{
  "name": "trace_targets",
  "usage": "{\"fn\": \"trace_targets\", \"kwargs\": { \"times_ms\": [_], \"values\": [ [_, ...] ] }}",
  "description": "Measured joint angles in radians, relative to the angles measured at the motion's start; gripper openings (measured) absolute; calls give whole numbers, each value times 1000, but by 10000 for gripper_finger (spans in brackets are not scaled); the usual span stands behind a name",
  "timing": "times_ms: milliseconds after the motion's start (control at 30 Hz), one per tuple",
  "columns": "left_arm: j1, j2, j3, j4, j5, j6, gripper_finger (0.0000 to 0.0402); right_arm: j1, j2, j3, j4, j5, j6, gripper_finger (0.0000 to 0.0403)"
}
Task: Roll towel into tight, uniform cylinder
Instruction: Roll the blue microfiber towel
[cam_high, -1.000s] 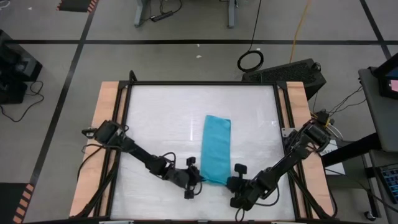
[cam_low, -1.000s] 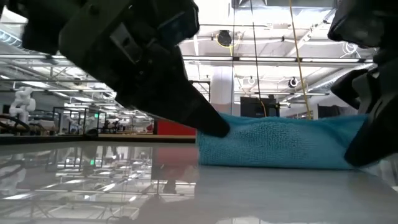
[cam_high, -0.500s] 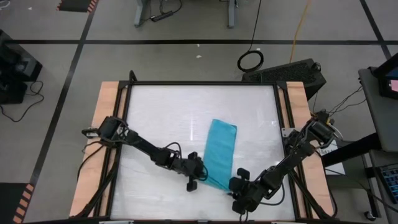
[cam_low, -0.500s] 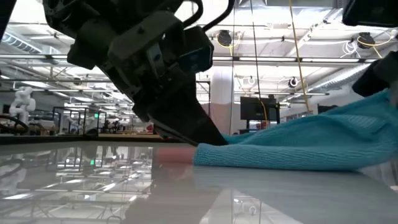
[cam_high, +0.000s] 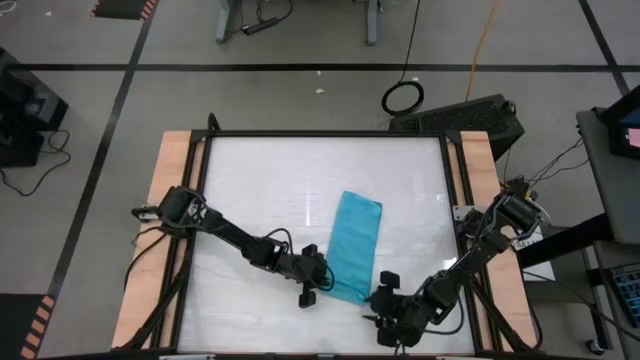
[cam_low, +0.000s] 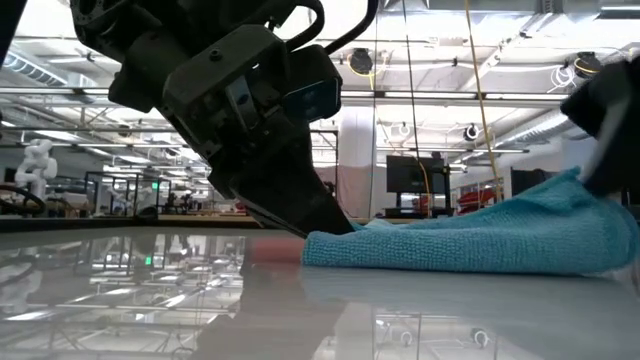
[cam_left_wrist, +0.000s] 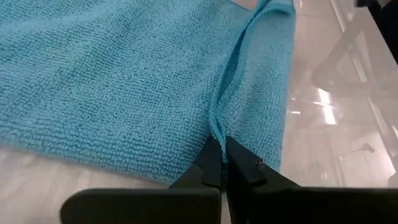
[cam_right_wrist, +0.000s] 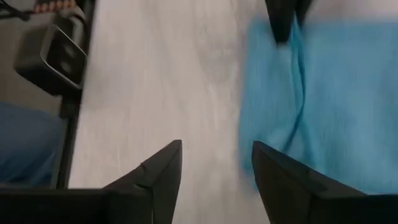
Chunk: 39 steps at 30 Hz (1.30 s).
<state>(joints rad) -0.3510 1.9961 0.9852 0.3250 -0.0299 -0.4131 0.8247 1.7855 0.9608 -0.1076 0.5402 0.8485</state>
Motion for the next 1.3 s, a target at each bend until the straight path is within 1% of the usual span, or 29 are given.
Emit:
{"fn": "trace_targets", "kwargs": {
  "times_ms": [133, 200, 267, 367, 567, 667, 800, 967, 1100, 1300],
  "values": [
    [7, 0, 0, 1, 1, 0, 2, 3, 0, 1, 112, 86, -160, 170],
    [10, 0, 0, 2, 1, 0, 2, 2, 0, 1, 157, 109, -228, 163],
    [13, 0, 0, 2, 1, 0, 3, -5, 0, 1, 165, 116, -267, 156],
    [18, 0, 0, 2, 1, 1, 6, -35, 11, 1, 165, 100, -288, 147],
    [23, 0, -1, 3, 1, 1, 9, -100, 58, 1, 172, -18, -317, 135],
    [25, 0, -1, 2, 1, 2, 9, -113, 63, 1, 151, -19, -317, 134],
    [25, 0, -1, 2, 1, 3, 10, -112, 63, 1, 81, -25, -269, 134],
    [25, 0, -1, 0, 4, 8, 10, -105, 63, 1, -58, -38, -138, 134],
    [24, 0, -1, -3, 5, 8, 10, -91, 63, 1, -116, 14, -49, 134],
    [24, 0, -1, -4, 7, 7, 11, -71, 63, 1, -196, 36, 82, 134]
  ]
}}
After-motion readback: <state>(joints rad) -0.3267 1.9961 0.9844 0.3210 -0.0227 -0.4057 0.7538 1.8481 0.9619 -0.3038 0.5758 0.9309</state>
